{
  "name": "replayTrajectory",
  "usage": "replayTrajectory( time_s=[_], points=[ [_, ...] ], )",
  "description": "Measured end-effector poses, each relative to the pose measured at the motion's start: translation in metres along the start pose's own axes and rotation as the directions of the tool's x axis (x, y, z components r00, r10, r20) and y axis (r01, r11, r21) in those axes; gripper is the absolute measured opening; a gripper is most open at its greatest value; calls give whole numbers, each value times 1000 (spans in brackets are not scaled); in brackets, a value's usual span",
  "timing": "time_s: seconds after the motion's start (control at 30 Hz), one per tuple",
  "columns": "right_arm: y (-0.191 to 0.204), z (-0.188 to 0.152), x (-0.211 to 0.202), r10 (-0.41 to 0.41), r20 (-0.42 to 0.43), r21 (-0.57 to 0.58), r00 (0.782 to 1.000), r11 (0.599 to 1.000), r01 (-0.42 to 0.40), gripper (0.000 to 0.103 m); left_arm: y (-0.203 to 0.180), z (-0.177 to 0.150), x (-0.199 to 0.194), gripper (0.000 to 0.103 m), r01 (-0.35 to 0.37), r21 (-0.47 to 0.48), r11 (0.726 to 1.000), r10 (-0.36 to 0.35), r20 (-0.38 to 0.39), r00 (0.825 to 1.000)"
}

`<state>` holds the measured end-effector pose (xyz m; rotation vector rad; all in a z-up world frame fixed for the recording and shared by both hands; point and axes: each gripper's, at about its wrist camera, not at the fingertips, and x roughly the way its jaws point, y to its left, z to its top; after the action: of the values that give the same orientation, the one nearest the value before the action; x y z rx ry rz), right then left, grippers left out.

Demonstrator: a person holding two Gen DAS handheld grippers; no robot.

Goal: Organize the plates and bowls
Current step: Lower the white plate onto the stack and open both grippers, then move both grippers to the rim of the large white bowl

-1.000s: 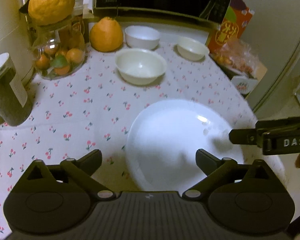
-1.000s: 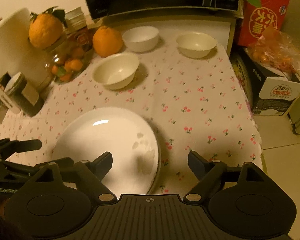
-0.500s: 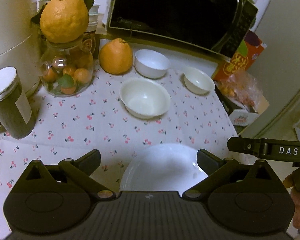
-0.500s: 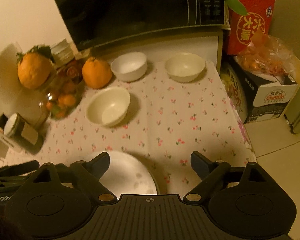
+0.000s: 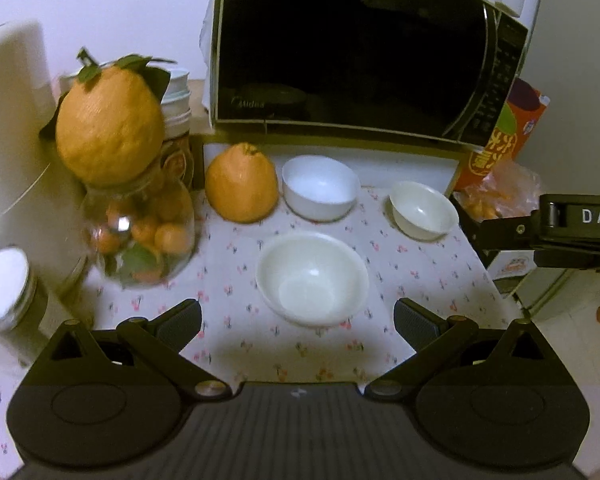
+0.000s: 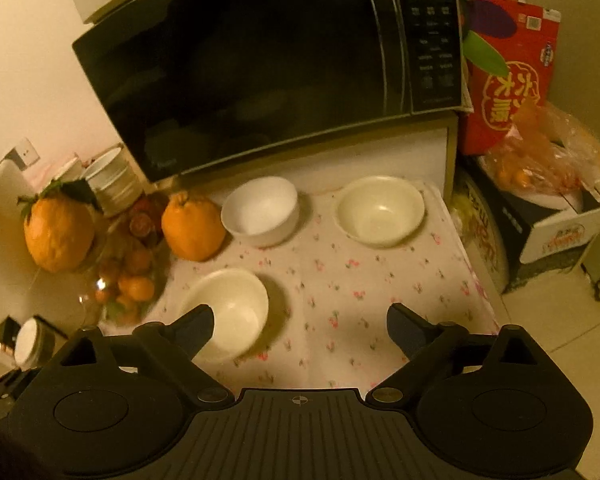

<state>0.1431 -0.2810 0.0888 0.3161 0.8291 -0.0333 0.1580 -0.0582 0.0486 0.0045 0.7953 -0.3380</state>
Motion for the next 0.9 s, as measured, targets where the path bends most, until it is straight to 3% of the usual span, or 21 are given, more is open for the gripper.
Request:
replayTrajectory(
  time_s=[0.37,0.6,0.9],
  points=[
    [-14,45,49,49,22,118,999,992,-51,95,-5,30,47,99,3,6,1000,-3,-21,1000],
    [-39,48,91,73,11,214,997,974,-74,95,-3,46,84,95,31,-25,999,-32,-39,999],
    [-59,46,139,204,68,366,977,906,-215,95,-1,68,125,81,32,-39,999,-32,-8,999]
  ],
)
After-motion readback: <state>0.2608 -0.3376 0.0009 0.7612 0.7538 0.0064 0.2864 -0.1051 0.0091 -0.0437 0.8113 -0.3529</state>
